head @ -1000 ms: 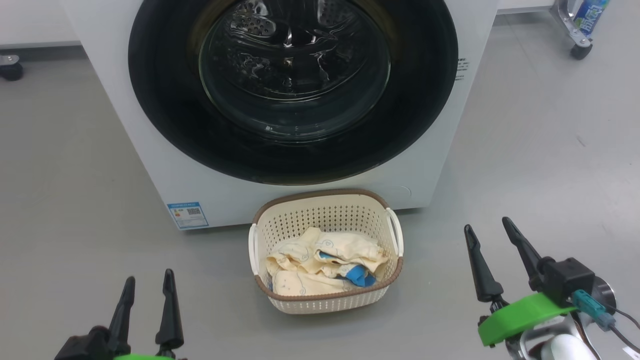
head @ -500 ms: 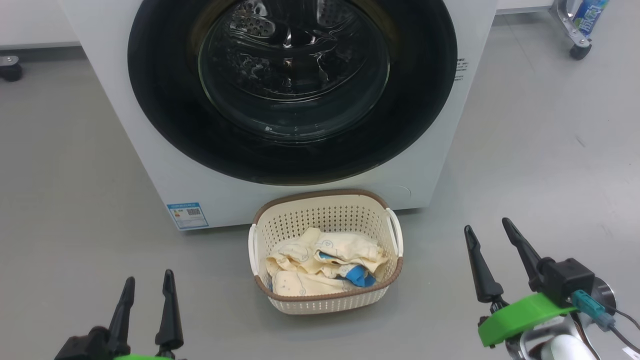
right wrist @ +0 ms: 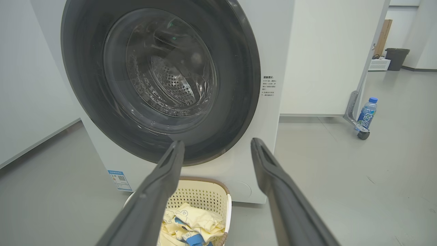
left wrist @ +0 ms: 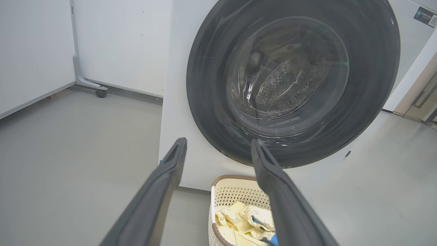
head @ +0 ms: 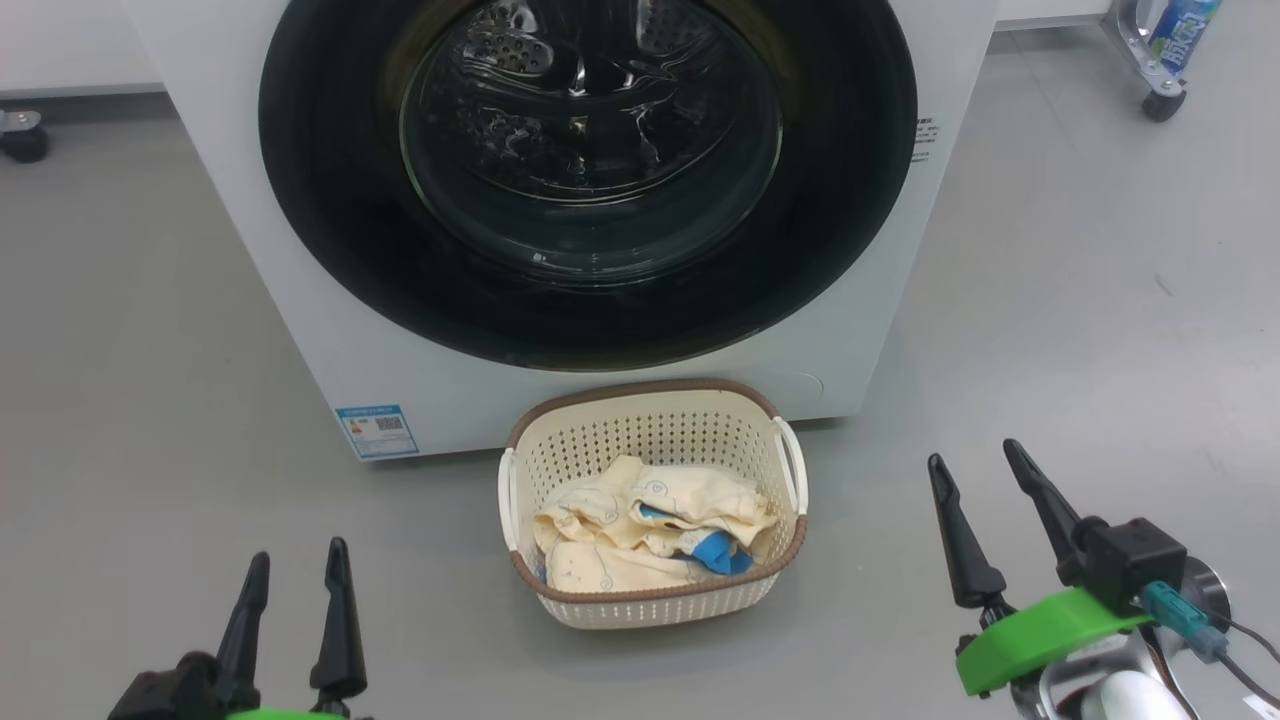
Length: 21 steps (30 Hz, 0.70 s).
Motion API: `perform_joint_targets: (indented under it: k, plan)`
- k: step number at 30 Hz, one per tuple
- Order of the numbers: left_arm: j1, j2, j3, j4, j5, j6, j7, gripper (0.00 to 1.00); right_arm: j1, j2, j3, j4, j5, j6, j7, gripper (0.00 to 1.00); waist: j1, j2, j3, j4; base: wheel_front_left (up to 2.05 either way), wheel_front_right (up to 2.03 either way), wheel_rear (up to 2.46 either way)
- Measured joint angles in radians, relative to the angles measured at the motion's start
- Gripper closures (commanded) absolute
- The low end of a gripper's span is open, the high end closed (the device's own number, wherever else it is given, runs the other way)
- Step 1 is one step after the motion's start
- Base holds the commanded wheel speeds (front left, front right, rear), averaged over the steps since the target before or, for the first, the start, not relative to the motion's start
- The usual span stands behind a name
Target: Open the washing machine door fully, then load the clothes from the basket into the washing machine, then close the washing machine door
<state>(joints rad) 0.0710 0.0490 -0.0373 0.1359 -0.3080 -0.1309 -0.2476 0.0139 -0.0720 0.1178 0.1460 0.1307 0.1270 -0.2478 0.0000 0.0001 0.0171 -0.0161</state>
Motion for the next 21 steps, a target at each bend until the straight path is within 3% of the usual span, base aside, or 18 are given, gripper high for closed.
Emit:
perform_joint_targets:
  k: [21]
  plan:
    - [0.001, 0.002, -0.004, -0.008, -0.019, 0.0, 0.0, 0.0, 0.0, 0.0, 0.005, 0.001, 0.0, 0.0, 0.0, 0.0, 0.0, 0.0, -0.002, -0.002, 0.0, 0.0, 0.0]
